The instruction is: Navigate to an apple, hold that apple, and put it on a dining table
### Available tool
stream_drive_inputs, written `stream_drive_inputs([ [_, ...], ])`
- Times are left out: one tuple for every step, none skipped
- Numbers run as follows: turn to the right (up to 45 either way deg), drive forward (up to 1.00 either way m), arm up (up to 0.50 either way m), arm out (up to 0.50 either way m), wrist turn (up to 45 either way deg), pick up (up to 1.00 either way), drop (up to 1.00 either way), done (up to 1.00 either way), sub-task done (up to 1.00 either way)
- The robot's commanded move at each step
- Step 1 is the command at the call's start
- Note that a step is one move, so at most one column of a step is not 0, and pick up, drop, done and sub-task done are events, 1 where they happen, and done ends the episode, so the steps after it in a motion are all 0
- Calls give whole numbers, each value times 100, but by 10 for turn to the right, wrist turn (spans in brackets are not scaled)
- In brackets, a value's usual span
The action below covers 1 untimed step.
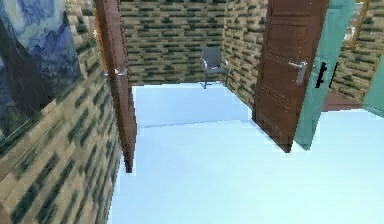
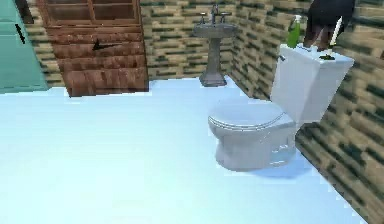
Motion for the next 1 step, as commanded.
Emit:
stream_drive_inputs([
  [0, 100, 0, 0, 0, 0, 0, 0, 0],
])
